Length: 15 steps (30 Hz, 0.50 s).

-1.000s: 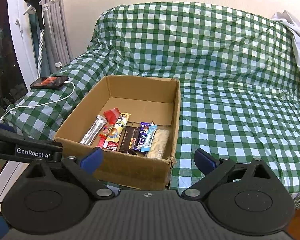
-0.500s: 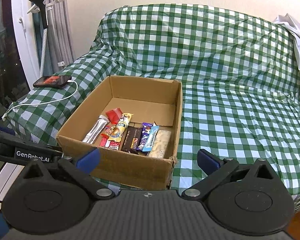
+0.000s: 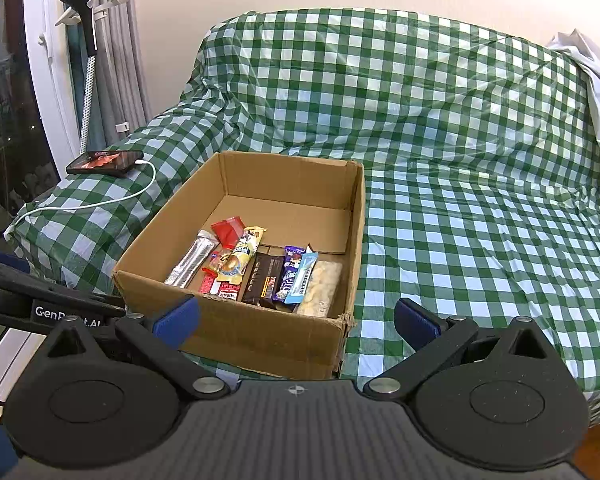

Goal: Organize snacks

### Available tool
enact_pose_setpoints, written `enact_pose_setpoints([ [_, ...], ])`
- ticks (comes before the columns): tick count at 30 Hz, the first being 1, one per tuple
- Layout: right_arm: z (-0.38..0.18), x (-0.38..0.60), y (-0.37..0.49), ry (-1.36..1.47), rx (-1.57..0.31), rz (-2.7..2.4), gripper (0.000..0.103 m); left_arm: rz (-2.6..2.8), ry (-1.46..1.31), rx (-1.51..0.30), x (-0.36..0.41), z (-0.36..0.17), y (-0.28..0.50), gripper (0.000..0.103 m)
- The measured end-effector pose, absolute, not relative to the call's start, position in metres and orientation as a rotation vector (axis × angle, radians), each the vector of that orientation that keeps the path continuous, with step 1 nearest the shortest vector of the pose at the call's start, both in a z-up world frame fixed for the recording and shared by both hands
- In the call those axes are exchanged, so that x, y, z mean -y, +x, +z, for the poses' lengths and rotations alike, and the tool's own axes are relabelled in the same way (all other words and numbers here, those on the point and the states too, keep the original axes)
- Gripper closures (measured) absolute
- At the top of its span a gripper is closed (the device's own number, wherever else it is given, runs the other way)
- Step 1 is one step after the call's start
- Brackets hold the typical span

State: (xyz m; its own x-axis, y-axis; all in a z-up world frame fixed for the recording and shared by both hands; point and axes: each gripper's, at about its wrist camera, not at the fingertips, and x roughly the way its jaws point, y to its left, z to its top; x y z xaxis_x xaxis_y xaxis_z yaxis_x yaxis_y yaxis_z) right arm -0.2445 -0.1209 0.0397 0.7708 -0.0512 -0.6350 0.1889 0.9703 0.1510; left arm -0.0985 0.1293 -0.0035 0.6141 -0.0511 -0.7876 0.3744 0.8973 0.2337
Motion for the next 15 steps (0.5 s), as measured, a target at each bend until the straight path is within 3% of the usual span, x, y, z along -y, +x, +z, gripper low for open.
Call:
enact_pose_setpoints([
  [15, 0.0386, 0.1203, -0.2444, 0.215, -0.683, -0.129, 0.001, -0.25, 0.399, -0.877, -0.1304, -0.0057, -0.0973, 0.0],
])
